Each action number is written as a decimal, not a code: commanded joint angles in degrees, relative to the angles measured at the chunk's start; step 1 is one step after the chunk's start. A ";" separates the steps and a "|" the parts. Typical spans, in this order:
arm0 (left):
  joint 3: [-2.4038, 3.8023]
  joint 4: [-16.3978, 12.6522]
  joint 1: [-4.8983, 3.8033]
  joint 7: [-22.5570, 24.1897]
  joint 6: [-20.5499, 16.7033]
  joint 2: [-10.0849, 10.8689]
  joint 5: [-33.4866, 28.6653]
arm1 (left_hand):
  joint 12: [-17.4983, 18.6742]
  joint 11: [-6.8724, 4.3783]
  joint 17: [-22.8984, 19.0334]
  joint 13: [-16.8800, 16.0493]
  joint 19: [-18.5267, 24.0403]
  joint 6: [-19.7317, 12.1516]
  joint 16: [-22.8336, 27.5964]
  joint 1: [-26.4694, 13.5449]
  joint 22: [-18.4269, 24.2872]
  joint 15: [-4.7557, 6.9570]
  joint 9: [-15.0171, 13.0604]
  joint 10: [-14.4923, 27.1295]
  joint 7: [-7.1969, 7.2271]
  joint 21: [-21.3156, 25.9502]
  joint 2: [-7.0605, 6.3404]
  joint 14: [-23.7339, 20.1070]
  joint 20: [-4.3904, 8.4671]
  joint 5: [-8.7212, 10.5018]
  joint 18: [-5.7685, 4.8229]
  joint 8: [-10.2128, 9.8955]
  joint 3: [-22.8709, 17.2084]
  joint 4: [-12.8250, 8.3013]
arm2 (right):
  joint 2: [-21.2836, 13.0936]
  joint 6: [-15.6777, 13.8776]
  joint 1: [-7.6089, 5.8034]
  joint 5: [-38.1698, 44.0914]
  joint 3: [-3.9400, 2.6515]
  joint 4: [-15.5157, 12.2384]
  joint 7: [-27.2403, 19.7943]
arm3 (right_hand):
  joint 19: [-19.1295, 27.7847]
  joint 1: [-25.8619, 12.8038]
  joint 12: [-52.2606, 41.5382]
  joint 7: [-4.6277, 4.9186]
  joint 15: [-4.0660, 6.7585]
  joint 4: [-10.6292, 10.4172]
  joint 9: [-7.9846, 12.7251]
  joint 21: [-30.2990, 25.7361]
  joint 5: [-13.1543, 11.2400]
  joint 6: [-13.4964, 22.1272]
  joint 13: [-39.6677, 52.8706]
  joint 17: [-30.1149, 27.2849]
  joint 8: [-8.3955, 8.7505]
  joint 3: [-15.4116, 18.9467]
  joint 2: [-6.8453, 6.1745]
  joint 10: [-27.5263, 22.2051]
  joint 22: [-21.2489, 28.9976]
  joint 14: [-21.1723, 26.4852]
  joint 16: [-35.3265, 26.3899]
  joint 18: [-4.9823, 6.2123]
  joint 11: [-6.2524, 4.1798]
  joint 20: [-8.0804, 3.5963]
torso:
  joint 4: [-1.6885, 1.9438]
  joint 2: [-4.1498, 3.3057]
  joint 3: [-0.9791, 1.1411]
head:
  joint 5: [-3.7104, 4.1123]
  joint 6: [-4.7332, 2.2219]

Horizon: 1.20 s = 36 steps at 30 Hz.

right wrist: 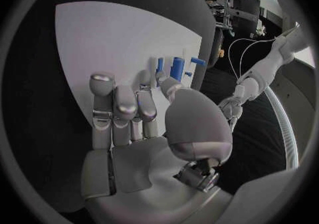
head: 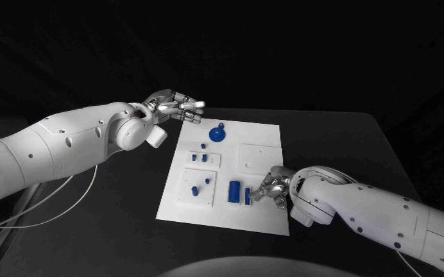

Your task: Assemble the parts on the task board

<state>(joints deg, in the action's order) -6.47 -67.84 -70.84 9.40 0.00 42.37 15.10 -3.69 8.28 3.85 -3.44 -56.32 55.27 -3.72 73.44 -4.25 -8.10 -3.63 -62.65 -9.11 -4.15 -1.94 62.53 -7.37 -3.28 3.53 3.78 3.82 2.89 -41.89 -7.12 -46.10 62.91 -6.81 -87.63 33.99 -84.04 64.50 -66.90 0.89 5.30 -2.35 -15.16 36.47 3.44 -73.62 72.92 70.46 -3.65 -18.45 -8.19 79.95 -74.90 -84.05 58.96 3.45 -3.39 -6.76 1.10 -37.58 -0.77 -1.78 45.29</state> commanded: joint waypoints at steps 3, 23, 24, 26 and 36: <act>0.02 -0.06 -0.02 1.27 -0.23 -0.15 0.11 | 0.16 0.13 0.08 -0.07 -0.32 0.32 0.13 0.00 -0.01 -0.17 -0.05 0.21 -0.15 -0.28 0.62 0.03 -0.22 0.03 -0.27 0.06 0.36 -0.33 | -1.21 -0.85 0.13 -1.17 0.05 -0.05 -2.80 | -2.68 -0.42 1.06 0.86 0.07 -3.08 0.41 -1.38 2.48 1.83 -0.52 -0.43 -0.06 6.69 -1.24 -1.15 -3.54 0.06 -0.91 -0.36 0.82 -0.01 | -0.02 0.03 -0.01 | 0.20 -0.50; 0.04 2.69 -0.01 7.90 -8.53 -1.74 -7.52 | 0.19 -0.47 -0.02 -0.05 -0.79 1.96 0.18 1.01 -0.01 0.16 -0.05 -1.39 0.90 -0.35 2.97 0.79 0.14 -0.59 -0.50 0.06 1.24 -2.86 | -4.53 -1.79 -4.69 -26.54 -7.07 12.22 -35.52 | 4.08 4.67 25.38 4.18 -3.07 5.24 6.21 -32.93 11.94 10.38 -27.73 -22.57 0.05 24.00 9.87 -15.27 17.60 10.79 -23.38 0.99 3.89 3.51 | -0.75 1.81 0.15 | 2.63 -9.04; 0.04 3.30 -0.01 8.23 -8.96 -2.05 -8.26 | 0.20 -0.50 -0.04 -0.04 -0.78 2.05 0.18 1.02 -0.01 0.18 -0.05 -1.26 1.09 -0.34 3.14 0.38 0.09 -0.62 -0.45 0.04 1.31 -2.94 | -3.73 -2.17 -5.08 -27.89 -7.44 14.28 -36.92 | 7.35 5.32 28.30 4.49 -3.93 5.91 6.54 -32.72 12.50 10.89 -30.65 -24.86 -0.01 23.53 10.45 -16.83 20.21 13.26 -25.81 0.59 4.47 4.24 | -0.77 1.92 0.14 | 2.79 -9.80; 0.05 4.57 -0.01 8.70 -9.48 -2.71 -9.32 | 0.22 -0.63 -0.08 -0.03 -0.75 2.11 0.24 1.04 0.00 0.26 -0.05 -1.03 1.43 -0.33 3.31 -0.07 0.03 -0.67 -0.41 0.04 1.36 -3.02 | -2.23 -2.44 -5.56 -30.10 -8.16 17.71 -39.15 | 13.18 5.93 35.06 5.45 -5.67 6.65 7.51 -32.84 13.29 12.47 -36.94 -29.05 -0.05 22.81 11.30 -19.98 24.86 17.71 -30.27 -0.05 5.72 5.76 | -0.93 2.41 0.16 | 2.83 -10.43; 0.24 13.51 0.08 10.93 -9.72 -7.95 -12.57 | 0.31 -2.31 -0.26 0.13 -0.05 1.76 0.23 0.94 0.01 1.24 0.09 2.09 3.15 -0.34 4.90 -2.44 -2.50 -0.85 2.46 -0.10 1.93 -3.53 | 7.04 -0.01 -6.71 -37.14 -12.82 33.46 -48.43 | 33.62 3.39 63.21 5.03 -11.82 12.14 11.75 -33.22 14.06 18.62 -69.52 -66.91 0.23 15.63 12.27 -23.55 69.73 25.09 -55.21 11.51 9.83 23.59 | -1.53 3.40 0.21 | 3.33 -14.13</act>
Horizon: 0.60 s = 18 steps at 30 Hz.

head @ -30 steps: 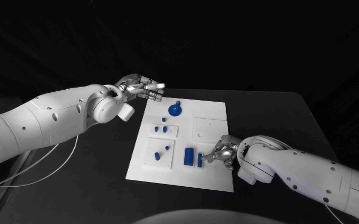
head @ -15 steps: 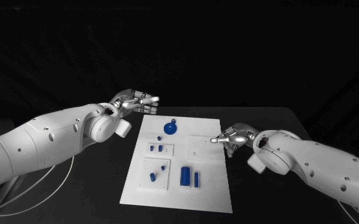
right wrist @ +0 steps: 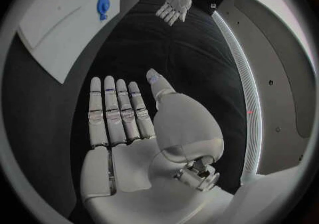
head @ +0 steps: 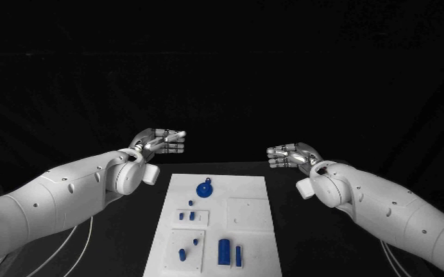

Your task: Assemble the parts on the task board

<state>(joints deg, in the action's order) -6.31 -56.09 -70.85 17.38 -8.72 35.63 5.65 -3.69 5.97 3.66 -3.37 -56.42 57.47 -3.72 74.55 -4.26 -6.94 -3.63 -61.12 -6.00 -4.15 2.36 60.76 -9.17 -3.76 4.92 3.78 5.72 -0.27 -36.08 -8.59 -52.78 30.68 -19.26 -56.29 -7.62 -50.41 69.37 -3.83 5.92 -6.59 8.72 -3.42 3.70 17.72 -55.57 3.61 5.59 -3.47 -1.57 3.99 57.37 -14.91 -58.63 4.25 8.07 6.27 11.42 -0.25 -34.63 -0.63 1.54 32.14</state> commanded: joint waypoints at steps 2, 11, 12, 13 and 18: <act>0.12 3.03 0.28 3.23 -0.88 -2.05 -3.45 | 0.34 -0.08 -0.09 0.07 0.23 -0.52 0.25 -0.25 0.02 0.09 0.10 0.80 0.12 -0.32 0.71 -1.37 -1.44 -0.42 1.97 -0.12 0.07 -0.46 | 2.03 1.84 -0.10 -5.23 -0.69 3.27 -7.47 | -0.17 -1.48 0.47 -0.05 -0.27 0.95 0.03 0.47 -0.09 0.53 -0.33 -2.16 0.08 -1.42 0.49 -0.26 10.98 -0.02 -0.66 6.67 0.42 5.04 | 0.02 0.65 0.15 | -0.08 -1.18; 0.14 4.26 0.61 1.73 -0.65 -2.79 -2.20 | 3.69 -5.97 -3.66 3.37 56.42 -57.47 3.72 -24.16 4.26 6.94 3.63 20.26 6.00 4.15 -2.36 -20.62 9.17 3.76 -4.92 -3.78 -5.72 0.27 | 2.67 0.50 -0.20 -3.76 -0.93 3.93 -5.23 | 50.41 -23.44 3.83 -5.92 6.59 -8.72 3.42 -3.70 -17.72 55.57 -3.61 -5.59 3.47 1.57 -3.99 -57.37 14.91 58.63 -4.25 -8.07 -6.27 -11.42 | 0.01 0.68 0.23 | -0.40 -1.35; 0.18 3.97 0.69 1.81 -0.90 -2.70 -2.23 | 3.69 -5.97 -3.66 3.37 56.42 -57.47 3.72 -25.86 4.26 6.94 3.63 61.12 6.00 4.15 -2.36 -60.76 9.17 3.76 -4.92 -3.78 -5.72 0.27 | 2.58 0.23 -0.25 -3.96 -0.78 3.65 -5.36 | 50.41 -25.04 3.83 -5.92 6.59 -8.72 3.42 -3.70 -17.72 55.57 -3.61 -5.59 3.47 1.57 -3.99 -57.37 14.91 58.63 -4.25 -8.07 -6.27 -11.42 | 0.02 0.79 0.25 | -0.45 -1.21; 0.29 3.33 0.85 1.99 -1.49 -2.50 -2.28 | 3.69 -5.97 -3.66 3.37 56.42 -57.47 3.72 -28.75 4.26 6.94 3.63 61.12 6.00 4.15 -2.36 -60.76 9.17 3.76 -4.92 -3.78 -5.72 0.27 | 2.39 -0.38 -0.38 -4.42 -0.43 3.01 -5.65 | 50.41 -27.80 3.83 -5.92 6.59 -8.72 3.42 -3.70 -17.72 55.57 -3.61 -5.59 3.47 1.57 -3.99 -57.37 14.91 58.63 -4.25 -8.07 -6.27 -11.42 | 0.04 1.04 0.28 | -0.55 -0.89; 0.93 -0.62 1.90 3.10 -5.10 -1.27 -2.64 | 3.69 -5.97 -3.66 3.37 56.42 -57.47 3.72 -74.55 4.26 6.94 3.63 61.12 6.00 4.15 -2.36 -60.76 9.17 3.76 -4.92 -3.78 -5.72 0.27 | 1.20 -4.18 -1.13 -7.25 1.69 -0.95 -7.43 | 50.41 -69.37 3.83 -5.92 6.59 -8.72 3.42 -3.70 -17.72 55.57 -3.61 -5.59 3.47 1.57 -3.99 -57.37 14.91 58.63 -4.25 -8.07 -6.27 -11.42 | 0.16 2.48 0.49 | -1.14 0.98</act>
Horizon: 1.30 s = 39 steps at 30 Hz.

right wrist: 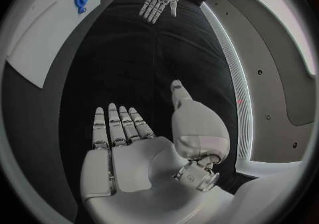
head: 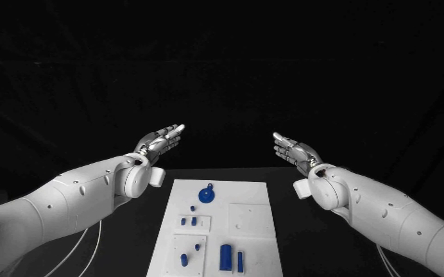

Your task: Assemble the parts on the task board

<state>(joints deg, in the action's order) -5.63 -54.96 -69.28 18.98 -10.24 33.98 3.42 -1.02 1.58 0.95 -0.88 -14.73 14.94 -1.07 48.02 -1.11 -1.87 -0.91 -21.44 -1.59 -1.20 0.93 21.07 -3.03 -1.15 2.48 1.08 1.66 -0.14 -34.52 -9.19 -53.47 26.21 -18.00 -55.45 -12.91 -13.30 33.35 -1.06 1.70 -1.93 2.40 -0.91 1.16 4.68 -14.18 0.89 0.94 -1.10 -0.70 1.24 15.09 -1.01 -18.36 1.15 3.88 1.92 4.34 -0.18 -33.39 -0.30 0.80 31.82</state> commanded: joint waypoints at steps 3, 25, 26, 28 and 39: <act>0.96 -6.16 1.50 2.72 -7.59 1.75 -0.81 | 1.02 -1.58 -0.95 0.88 14.73 -14.94 1.07 -48.02 1.11 1.87 0.91 21.44 1.59 1.20 -0.93 -21.07 3.03 1.15 -2.48 -1.08 -1.66 0.14 | -1.68 -7.80 -1.28 -5.93 2.80 -6.21 -4.13 | 13.30 -33.35 1.06 -1.70 1.93 -2.40 0.91 -1.16 -4.68 14.18 -0.89 -0.94 1.10 0.70 -1.24 -15.09 1.01 18.36 -1.15 -3.88 -1.92 -4.34 | 0.16 1.98 0.27 | -0.70 2.27; 5.62 -34.90 9.09 10.78 -33.79 10.68 -3.41 | 1.02 -1.58 -0.95 0.88 14.73 -14.94 1.07 -48.02 1.11 1.87 0.91 21.44 1.59 1.20 -0.93 -21.07 3.03 1.15 -2.48 -1.08 -1.66 0.14 | -10.15 -34.87 -6.68 -26.17 17.97 -34.45 -16.86 | 13.30 -33.35 1.06 -1.70 1.93 -2.40 0.91 -1.16 -4.68 14.18 -0.89 -0.94 1.10 0.70 -1.24 -15.09 1.01 18.36 -1.15 -3.88 -1.92 -4.34 | 0.18 2.21 0.30 | -0.80 2.56; 5.63 -34.99 9.12 10.81 -33.87 10.71 -3.42 | 1.02 -1.58 -0.95 0.88 14.73 -14.94 1.07 -48.02 1.11 1.87 0.91 21.44 1.59 1.20 -0.93 -21.07 3.03 1.15 -2.48 -1.08 -1.66 0.14 | -10.17 -34.92 -6.69 -26.21 18.00 -34.51 -16.89 | 13.30 -33.35 1.06 -1.70 1.93 -2.40 0.91 -1.16 -4.68 14.18 -0.89 -0.94 1.10 0.70 -1.24 -15.09 1.01 18.36 -1.15 -3.88 -1.92 -4.34 | 0.18 2.21 0.30 | -0.80 2.56; 5.63 -34.99 9.12 10.81 -33.88 10.71 -3.42 | 1.02 -1.58 -0.95 0.88 14.73 -14.94 1.07 -48.02 1.11 1.87 0.91 21.44 1.59 1.20 -0.93 -21.07 3.03 1.15 -2.48 -1.08 -1.66 0.14 | -10.17 -34.92 -6.69 -26.21 18.00 -34.51 -16.89 | 13.30 -33.35 1.06 -1.70 1.93 -2.40 0.91 -1.16 -4.68 14.18 -0.89 -0.94 1.10 0.70 -1.24 -15.09 1.01 18.36 -1.15 -3.88 -1.92 -4.34 | 0.18 2.21 0.30 | -0.80 2.56; 5.63 -34.99 9.12 10.81 -33.88 10.71 -3.42 | 1.02 -1.58 -0.95 0.88 14.73 -14.94 1.07 -48.02 1.11 1.87 0.91 21.44 1.59 1.20 -0.93 -21.07 3.03 1.15 -2.48 -1.08 -1.66 0.14 | -10.17 -34.92 -6.69 -26.21 18.00 -34.51 -16.89 | 13.30 -33.35 1.06 -1.70 1.93 -2.40 0.91 -1.16 -4.68 14.18 -0.89 -0.94 1.10 0.70 -1.24 -15.09 1.01 18.36 -1.15 -3.88 -1.92 -4.34 | 0.18 2.21 0.30 | -0.80 2.56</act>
<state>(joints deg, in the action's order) -0.07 -89.79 -60.17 28.44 -43.13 44.70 0.00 -0.37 0.00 0.06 -0.06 -0.21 0.30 -0.20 0.42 -0.05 -0.01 -0.06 -0.30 0.01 -0.20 0.03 0.21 0.00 -0.27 0.42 0.18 0.28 -0.01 -44.67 -43.41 -60.14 0.43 0.02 -89.85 -28.47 -0.30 0.32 -0.34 -0.02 -0.03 0.39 -0.05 0.27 0.21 -0.22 0.06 0.06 -0.21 -0.03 0.00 0.21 -0.06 -0.27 0.32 0.80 0.00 0.01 0.00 -31.18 0.01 0.00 34.38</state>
